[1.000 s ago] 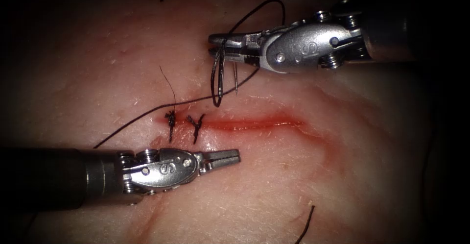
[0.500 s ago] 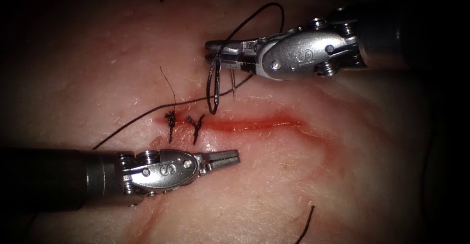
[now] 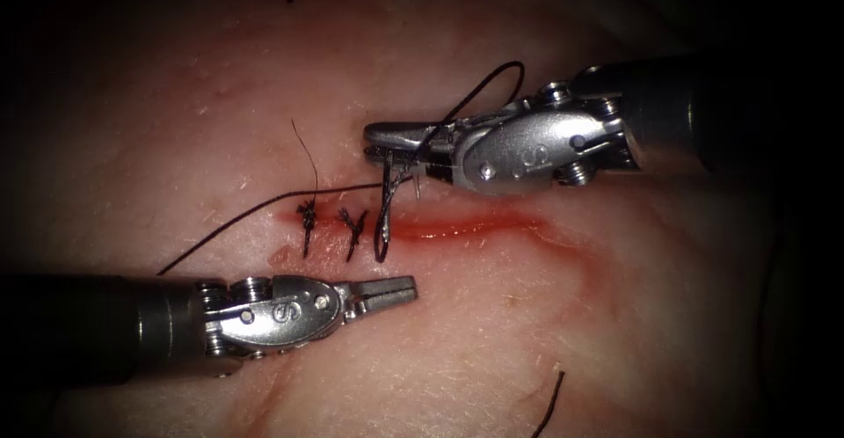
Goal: Wound Closure
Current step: Using the left needle driver, push the needle through the top of the incision
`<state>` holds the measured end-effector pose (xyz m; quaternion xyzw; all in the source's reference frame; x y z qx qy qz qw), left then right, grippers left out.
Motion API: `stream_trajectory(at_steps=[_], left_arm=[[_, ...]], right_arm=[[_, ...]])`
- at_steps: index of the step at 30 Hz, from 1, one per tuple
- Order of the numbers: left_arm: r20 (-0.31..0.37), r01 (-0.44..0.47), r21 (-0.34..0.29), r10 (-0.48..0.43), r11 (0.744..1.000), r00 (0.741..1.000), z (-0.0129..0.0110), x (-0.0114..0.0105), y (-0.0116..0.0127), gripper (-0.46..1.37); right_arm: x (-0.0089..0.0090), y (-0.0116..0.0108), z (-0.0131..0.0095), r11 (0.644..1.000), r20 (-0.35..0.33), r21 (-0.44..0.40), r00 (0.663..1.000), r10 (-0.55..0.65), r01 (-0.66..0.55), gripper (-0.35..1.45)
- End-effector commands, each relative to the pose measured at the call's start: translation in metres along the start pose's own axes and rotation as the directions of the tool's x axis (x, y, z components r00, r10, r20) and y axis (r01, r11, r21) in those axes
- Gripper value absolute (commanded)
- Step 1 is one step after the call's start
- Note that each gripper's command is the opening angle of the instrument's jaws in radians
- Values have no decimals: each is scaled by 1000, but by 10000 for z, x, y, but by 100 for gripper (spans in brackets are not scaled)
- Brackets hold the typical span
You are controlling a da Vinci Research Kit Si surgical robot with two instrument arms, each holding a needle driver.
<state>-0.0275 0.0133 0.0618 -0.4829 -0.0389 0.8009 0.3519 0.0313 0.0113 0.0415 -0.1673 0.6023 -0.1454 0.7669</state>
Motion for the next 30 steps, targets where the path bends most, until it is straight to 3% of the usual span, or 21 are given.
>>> stream_trajectory(at_steps=[1,8,18,25,30], left_arm=[[0,0,-3,0,1000,1000,0,0,0,-35],[1,5,-1,-5,1000,1000,1,0,2,-35],[1,4,0,-4,1000,1000,2,-1,3,-35],[2,4,4,-4,1000,1000,4,-1,4,-35],[5,3,2,-3,1000,1000,4,-1,4,-35]], right_arm=[[0,-4,0,1000,4,-11,1000,-4,4,-35],[-5,-27,-5,1000,32,-26,999,-16,17,-35],[-25,-74,-28,994,86,-69,992,96,-91,-35],[-32,-81,-22,992,104,-47,987,125,-121,-35],[-40,-93,-23,975,160,-50,961,223,-218,-35]])
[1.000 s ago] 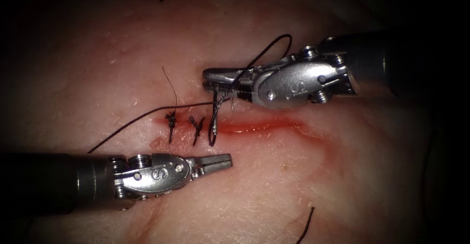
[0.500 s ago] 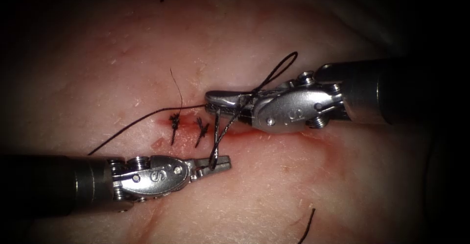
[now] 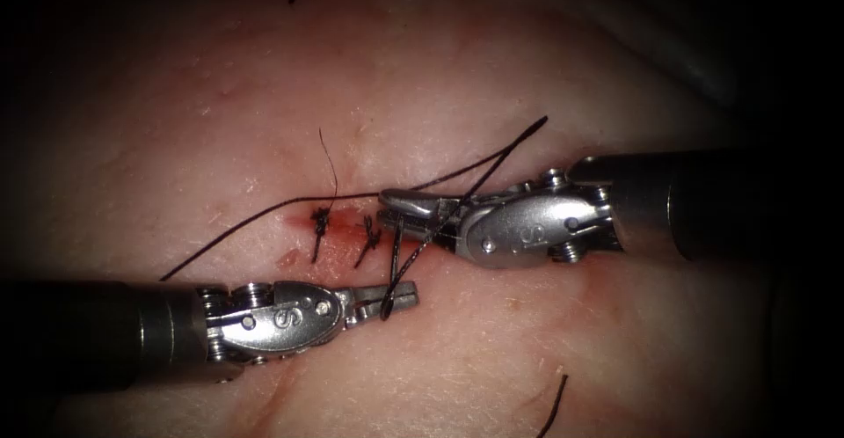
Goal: Wound Closure
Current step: Using the left needle driver, push the needle through the top of the incision
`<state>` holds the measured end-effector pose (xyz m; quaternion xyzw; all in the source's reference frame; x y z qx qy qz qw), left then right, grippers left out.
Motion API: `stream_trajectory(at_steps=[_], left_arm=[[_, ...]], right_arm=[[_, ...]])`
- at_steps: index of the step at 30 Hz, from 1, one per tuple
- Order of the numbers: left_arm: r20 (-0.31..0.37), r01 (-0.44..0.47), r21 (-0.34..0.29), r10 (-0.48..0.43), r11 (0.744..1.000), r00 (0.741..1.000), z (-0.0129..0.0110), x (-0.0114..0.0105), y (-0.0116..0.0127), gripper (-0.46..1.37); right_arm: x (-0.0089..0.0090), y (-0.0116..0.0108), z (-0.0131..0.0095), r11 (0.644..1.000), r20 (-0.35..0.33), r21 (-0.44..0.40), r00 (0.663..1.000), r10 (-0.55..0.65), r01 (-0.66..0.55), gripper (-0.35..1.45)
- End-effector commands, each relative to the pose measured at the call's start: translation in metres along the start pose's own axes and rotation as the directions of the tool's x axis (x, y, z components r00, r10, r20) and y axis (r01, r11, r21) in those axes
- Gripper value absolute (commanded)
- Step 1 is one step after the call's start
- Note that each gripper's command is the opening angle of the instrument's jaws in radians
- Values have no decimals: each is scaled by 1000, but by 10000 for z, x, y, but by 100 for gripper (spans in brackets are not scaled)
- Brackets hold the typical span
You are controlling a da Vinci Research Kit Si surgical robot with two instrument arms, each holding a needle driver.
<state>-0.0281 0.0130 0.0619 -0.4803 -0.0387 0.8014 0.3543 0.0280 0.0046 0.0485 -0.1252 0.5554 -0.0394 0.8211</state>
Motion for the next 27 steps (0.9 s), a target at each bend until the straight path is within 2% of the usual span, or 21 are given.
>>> stream_trajectory(at_steps=[1,5,16,23,27], left_arm=[[0,0,-3,0,1000,1000,0,0,0,-35],[-2,6,0,-6,1000,1000,1,1,0,-35],[-7,18,12,-18,1000,1000,11,3,-7,-35],[9,-2,19,2,1000,1000,23,-12,-5,-35],[44,-16,5,16,1000,999,29,-36,-1,-35]], right_arm=[[-1,-2,0,1000,9,0,1000,15,-15,-35],[-10,-9,-3,997,45,-9,996,75,-75,-35],[-11,-6,-1,993,70,14,991,118,-119,-35],[4,26,3,996,51,22,995,81,-82,-35],[15,43,7,998,43,28,997,56,-57,-35]])
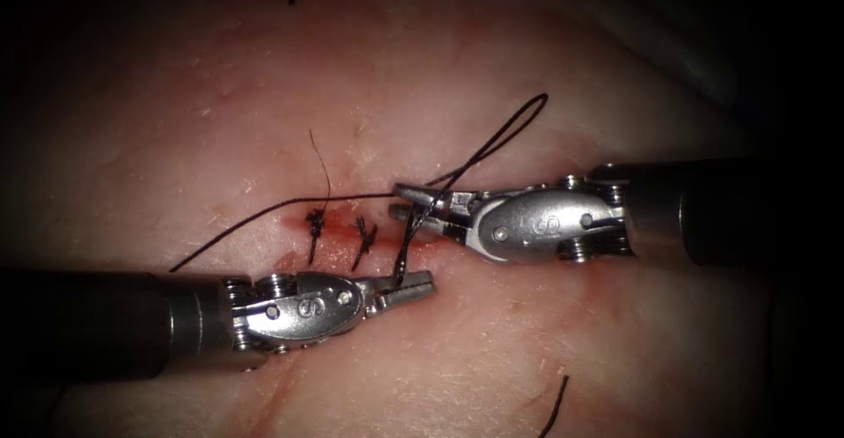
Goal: Wound Closure
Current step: Using the left needle driver, push the needle through the top of the incision
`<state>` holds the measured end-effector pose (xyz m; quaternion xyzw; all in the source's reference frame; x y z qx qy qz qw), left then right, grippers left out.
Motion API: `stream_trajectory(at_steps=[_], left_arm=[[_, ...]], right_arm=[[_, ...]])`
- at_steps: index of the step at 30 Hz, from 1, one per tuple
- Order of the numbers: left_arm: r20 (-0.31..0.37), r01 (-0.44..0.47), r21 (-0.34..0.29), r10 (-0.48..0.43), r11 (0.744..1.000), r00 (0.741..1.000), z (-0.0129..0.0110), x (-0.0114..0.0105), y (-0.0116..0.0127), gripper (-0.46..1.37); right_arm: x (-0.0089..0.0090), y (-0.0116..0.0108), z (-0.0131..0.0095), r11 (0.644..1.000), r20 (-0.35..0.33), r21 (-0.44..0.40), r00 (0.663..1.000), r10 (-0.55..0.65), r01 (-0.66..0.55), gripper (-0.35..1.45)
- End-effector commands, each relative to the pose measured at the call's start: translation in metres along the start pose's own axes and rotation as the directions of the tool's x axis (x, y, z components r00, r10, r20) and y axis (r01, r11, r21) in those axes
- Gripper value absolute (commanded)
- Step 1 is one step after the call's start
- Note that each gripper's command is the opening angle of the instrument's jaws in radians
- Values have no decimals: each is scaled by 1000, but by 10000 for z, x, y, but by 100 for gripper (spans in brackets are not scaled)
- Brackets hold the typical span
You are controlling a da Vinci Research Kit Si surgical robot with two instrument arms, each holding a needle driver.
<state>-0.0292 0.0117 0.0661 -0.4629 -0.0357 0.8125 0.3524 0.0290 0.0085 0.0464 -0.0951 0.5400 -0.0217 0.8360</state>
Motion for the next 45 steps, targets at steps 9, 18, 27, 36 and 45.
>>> stream_trajectory(at_steps=[9,18,27,36,45], left_arm=[[147,-3,-32,7,999,989,24,-63,8,-35],[205,15,-5,-13,1000,979,27,-88,-1,-35],[202,27,-6,-25,1000,979,16,-83,0,-35],[188,15,-6,-14,1000,982,9,-72,2,-35],[178,8,-6,-7,1000,984,5,-63,-1,-35]], right_arm=[[6,10,1,1000,-11,-10,1000,-12,12,-35],[21,33,5,1000,-32,-23,999,-21,21,-35],[21,47,14,998,-31,-34,998,55,-56,-35],[12,53,21,951,-22,-36,952,307,-307,-35],[4,69,23,771,19,-51,771,637,-635,-35]])
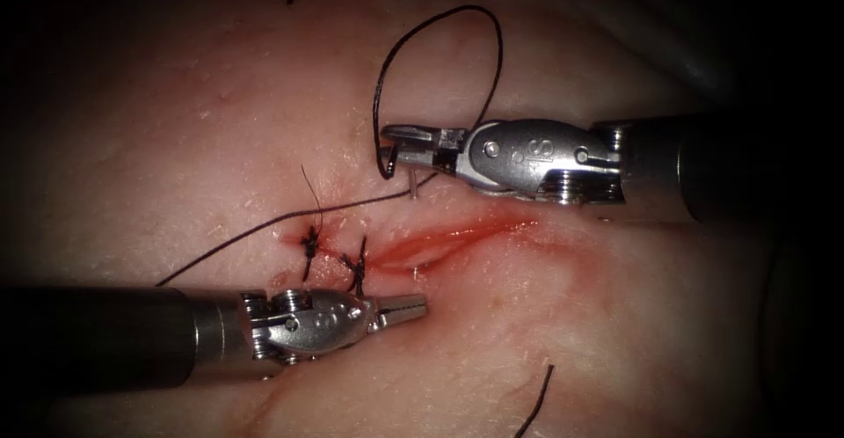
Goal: Wound Closure
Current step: Using the left needle driver, push the needle through the top of the incision
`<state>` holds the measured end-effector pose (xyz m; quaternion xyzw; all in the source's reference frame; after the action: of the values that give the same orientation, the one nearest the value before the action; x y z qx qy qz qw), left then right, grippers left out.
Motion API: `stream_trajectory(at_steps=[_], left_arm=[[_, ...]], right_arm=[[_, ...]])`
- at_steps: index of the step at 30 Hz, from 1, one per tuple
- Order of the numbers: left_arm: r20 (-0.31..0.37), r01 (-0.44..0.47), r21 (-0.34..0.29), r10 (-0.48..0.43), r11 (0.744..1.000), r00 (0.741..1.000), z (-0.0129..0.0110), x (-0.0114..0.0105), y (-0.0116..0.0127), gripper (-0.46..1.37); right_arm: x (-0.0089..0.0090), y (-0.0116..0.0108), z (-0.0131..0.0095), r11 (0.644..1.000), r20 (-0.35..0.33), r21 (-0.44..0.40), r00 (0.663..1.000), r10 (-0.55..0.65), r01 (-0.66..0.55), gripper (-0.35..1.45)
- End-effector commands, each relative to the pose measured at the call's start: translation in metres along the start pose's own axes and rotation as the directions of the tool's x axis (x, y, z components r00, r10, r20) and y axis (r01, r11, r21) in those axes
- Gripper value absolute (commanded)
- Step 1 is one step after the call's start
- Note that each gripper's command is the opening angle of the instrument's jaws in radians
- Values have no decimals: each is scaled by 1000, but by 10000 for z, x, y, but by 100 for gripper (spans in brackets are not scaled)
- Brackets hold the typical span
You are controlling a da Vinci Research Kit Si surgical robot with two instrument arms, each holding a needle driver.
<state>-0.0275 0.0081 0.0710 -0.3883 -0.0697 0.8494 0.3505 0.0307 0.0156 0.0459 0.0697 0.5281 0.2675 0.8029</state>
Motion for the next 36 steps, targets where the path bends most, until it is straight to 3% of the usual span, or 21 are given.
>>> stream_trajectory(at_steps=[1,9,12,13,16,24,26,30,36], left_arm=[[-1,-1,-5,1,1000,1000,0,-1,-1,-35],[-3,-6,-4,6,1000,1000,0,-1,-2,-35],[-6,-3,-4,3,1000,1000,-1,1,-5,-35],[-9,0,-4,0,1000,1000,-2,3,-7,-35],[-14,-2,-3,2,1000,1000,-4,5,-10,-35],[-15,-3,-2,3,1000,1000,-6,8,-10,-35],[-15,-3,-2,3,1000,1000,-6,8,-10,-35],[-15,-3,-2,3,1000,1000,-6,8,-10,-35],[-16,-3,-3,3,1000,1000,-6,8,-11,-35]], right_arm=[[2,0,0,998,16,3,998,61,-61,-35],[-2,2,3,958,102,59,956,275,-281,-35],[-8,1,4,910,130,75,909,396,-407,-35],[-11,0,5,875,158,73,872,463,-478,-35],[-17,-6,6,845,181,89,842,508,-528,-35],[-33,-35,3,686,247,76,681,690,-723,-35],[-34,-43,1,630,259,62,623,738,-774,-35],[-31,-52,-4,597,282,38,582,763,-801,-35],[-31,-62,-10,584,302,25,563,769,-811,-35]])
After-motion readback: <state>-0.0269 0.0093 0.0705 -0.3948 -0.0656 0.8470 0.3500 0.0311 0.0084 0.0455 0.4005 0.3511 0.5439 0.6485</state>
